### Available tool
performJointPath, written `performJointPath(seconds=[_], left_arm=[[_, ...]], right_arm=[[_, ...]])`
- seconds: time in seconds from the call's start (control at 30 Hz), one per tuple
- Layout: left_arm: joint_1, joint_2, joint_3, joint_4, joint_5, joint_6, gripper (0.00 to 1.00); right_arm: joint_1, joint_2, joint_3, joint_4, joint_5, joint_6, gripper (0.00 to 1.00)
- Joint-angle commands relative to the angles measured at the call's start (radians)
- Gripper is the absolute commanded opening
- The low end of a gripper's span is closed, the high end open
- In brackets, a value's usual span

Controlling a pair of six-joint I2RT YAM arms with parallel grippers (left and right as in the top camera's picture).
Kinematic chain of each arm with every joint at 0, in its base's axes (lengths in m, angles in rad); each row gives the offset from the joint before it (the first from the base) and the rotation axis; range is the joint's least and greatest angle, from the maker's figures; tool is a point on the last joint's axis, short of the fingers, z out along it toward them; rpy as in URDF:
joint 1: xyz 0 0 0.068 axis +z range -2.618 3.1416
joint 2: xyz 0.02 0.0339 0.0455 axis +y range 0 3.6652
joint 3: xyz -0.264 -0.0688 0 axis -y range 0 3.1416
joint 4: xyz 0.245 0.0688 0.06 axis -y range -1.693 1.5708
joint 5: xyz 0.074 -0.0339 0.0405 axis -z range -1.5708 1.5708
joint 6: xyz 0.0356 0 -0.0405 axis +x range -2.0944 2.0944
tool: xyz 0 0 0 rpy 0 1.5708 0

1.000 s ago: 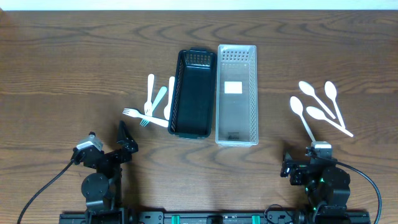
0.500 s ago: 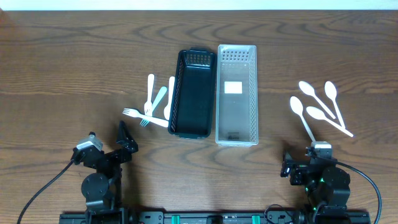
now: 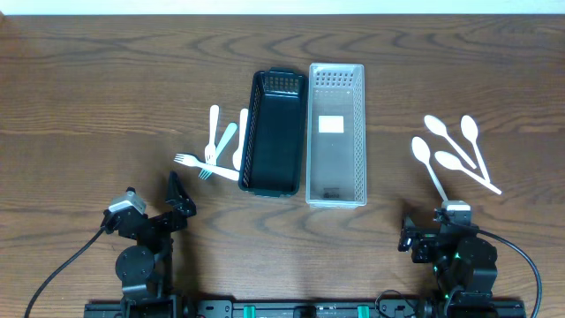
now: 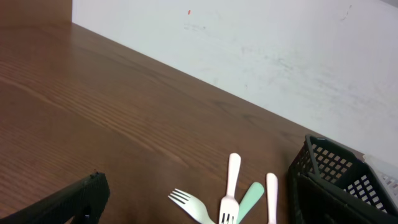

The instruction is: Pack container

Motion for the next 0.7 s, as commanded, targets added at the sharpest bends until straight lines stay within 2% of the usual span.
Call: performJointPath(seconds=[0.0, 0.67], left_arm=[[0.003, -0.005, -0.029, -0.023, -0.009, -0.002, 0.98], [0.003, -0.005, -0.029, -0.023, -0.009, -0.002, 0.98]], right_arm=[[0.008, -0.003, -0.008, 0.002, 0.010, 0.010, 0.99], [0.008, -0.003, -0.008, 0.002, 0.010, 0.010, 0.99]])
